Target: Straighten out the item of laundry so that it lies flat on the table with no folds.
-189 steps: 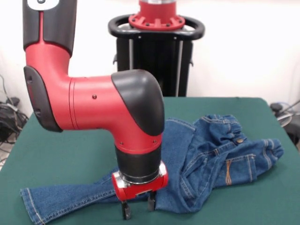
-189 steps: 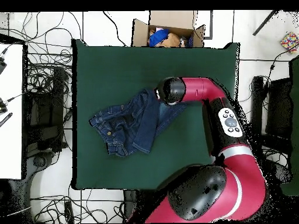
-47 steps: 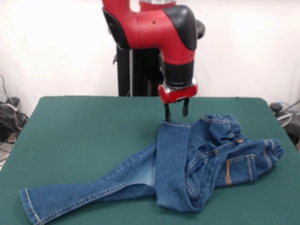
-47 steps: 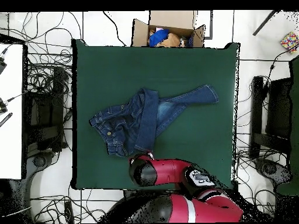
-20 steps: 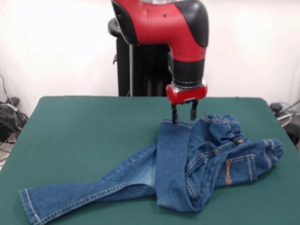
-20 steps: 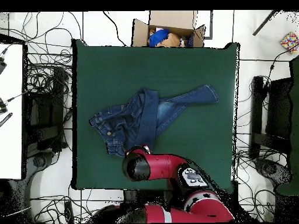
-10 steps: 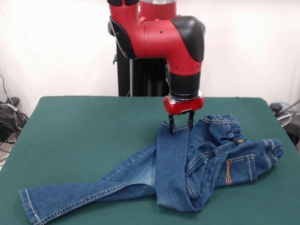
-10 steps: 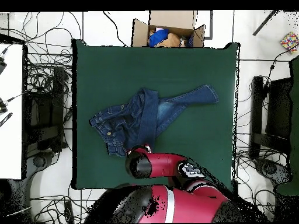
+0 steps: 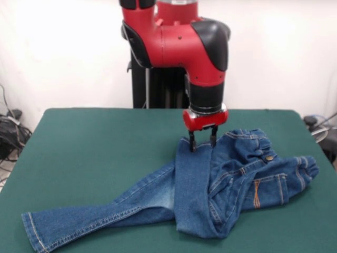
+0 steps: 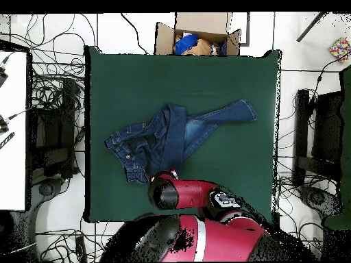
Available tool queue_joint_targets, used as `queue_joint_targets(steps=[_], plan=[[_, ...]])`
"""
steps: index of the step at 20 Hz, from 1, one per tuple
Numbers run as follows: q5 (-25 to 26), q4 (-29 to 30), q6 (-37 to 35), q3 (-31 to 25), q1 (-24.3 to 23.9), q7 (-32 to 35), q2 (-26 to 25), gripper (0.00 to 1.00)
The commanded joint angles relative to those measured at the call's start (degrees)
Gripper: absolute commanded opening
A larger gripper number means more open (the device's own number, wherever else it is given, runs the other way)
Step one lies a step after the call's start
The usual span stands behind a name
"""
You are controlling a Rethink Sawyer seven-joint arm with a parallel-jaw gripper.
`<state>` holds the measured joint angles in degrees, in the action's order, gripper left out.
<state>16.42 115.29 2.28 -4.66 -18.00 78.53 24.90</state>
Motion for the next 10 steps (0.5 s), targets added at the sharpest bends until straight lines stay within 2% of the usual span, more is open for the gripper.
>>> queue_joint_targets(steps=[1, 10], plan=[[-1.2, -7.1, 4.8, -0.1, -1.6, 10.9, -3.7, 1.0], [-3.1, -5.5, 1.0, 1.3, 0.0, 11.6, -1.0, 1.0]])
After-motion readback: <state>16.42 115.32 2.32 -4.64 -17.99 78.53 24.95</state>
